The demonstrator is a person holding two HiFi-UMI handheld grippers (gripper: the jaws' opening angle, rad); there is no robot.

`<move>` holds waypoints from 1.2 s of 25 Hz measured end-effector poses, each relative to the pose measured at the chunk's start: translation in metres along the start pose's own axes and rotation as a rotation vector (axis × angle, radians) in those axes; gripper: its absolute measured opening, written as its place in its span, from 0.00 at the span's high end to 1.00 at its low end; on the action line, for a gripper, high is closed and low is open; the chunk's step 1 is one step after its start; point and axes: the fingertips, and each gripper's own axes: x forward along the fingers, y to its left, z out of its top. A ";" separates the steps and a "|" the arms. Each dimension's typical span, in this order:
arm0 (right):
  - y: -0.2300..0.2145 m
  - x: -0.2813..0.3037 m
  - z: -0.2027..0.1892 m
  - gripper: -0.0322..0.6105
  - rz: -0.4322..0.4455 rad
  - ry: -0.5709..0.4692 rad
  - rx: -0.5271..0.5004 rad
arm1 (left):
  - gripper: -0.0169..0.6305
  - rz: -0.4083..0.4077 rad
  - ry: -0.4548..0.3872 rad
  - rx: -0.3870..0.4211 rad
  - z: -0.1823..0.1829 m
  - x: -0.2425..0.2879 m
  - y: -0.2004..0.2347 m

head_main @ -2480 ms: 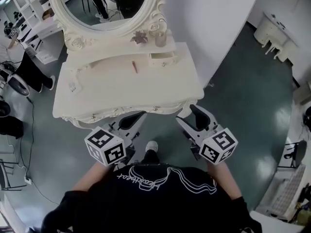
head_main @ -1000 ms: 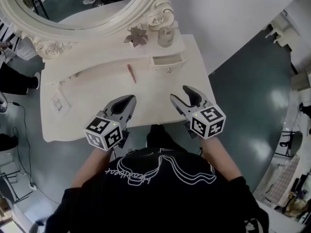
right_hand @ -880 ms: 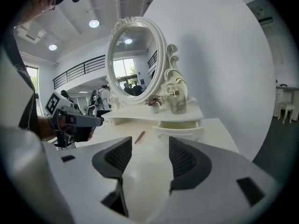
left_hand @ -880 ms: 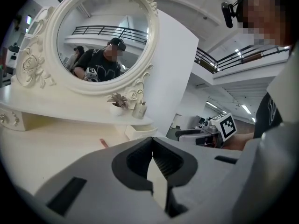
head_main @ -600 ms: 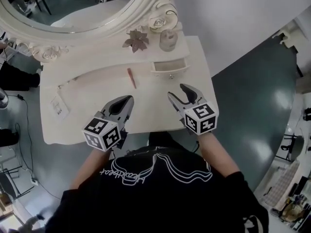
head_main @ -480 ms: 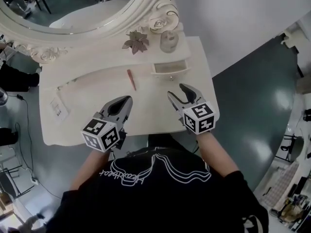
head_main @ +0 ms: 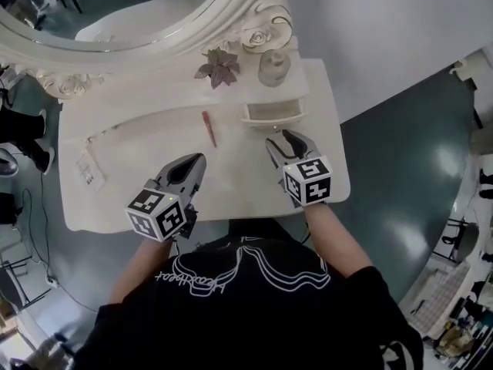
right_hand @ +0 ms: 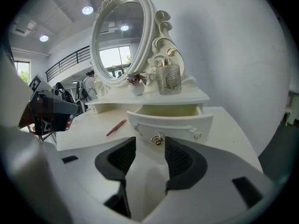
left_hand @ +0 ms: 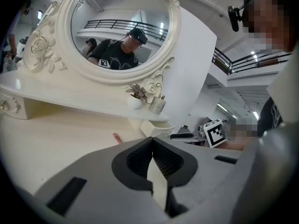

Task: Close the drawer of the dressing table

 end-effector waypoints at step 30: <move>-0.016 0.017 -0.003 0.79 -0.050 0.044 0.017 | 0.97 0.054 -0.017 -0.072 0.000 -0.001 0.017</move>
